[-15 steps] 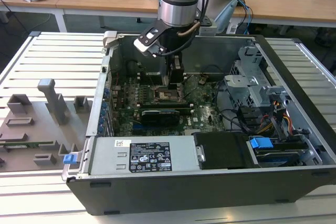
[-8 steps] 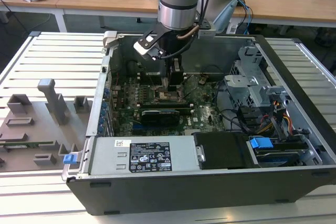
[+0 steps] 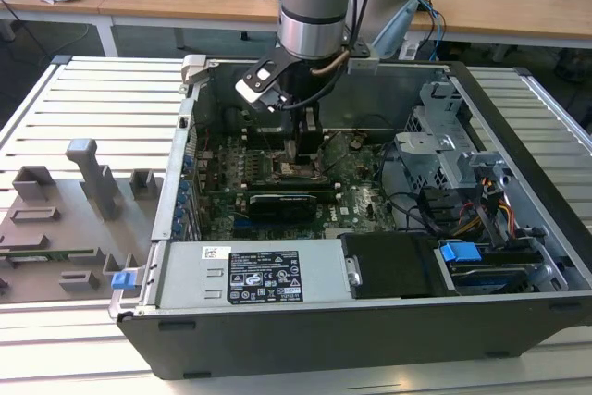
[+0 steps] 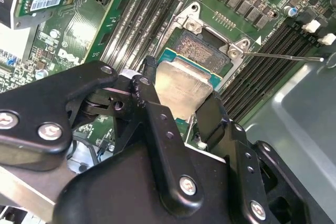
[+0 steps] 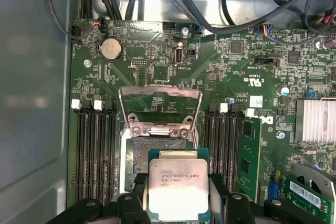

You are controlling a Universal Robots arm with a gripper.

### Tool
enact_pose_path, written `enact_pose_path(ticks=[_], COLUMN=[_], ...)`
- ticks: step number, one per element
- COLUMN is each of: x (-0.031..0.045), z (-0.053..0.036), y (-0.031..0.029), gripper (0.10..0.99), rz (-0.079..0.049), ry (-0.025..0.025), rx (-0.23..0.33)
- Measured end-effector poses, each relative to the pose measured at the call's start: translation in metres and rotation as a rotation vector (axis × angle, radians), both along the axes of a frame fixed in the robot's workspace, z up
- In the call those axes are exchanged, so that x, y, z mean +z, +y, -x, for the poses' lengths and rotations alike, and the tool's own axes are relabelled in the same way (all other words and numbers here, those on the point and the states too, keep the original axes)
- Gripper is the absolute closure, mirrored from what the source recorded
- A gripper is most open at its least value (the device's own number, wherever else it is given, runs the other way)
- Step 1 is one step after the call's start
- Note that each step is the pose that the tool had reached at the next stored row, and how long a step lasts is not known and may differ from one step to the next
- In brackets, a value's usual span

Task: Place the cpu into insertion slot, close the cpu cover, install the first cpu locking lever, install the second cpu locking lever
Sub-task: 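Place the cpu into insertion slot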

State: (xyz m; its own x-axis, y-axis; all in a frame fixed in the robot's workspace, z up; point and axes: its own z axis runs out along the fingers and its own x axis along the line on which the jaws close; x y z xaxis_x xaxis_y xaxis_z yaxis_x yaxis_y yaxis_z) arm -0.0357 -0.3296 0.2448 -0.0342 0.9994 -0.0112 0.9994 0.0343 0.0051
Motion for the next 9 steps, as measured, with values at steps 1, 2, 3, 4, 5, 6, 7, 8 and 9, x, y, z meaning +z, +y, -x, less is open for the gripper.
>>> enact_pose_path(ticks=[1, 2, 3, 4, 5, 6, 7, 8, 9], x=[-0.0011, -0.0016, -0.0022, -0.0033, -0.0044, -0.0052, -0.0066, -0.0081, -0.0093], z=[0.0000, 0.0000, 0.0000, 0.0000, 0.0000, 0.0000, 0.0000, 0.0000, 0.0000], y=[0.0000, 0.0000, 0.0000, 0.0000, 0.0000, 0.0000, 0.0000, 0.0000, 0.0000], gripper=[0.541, 0.541, 0.541, 0.541, 0.541, 0.541, 0.541, 0.541, 0.541], rz=[0.000, 0.000, 0.000, 0.000, 0.000, 0.000, 0.000, 0.000, 0.000], ry=[0.0000, 0.0000, -0.0001, 0.0000, -0.0001, 0.0000, 0.0000, 0.0000, 0.0000], rx=[0.000, 0.000, 0.000, 0.000, 0.000, 0.000, 0.000, 0.000, 0.000])
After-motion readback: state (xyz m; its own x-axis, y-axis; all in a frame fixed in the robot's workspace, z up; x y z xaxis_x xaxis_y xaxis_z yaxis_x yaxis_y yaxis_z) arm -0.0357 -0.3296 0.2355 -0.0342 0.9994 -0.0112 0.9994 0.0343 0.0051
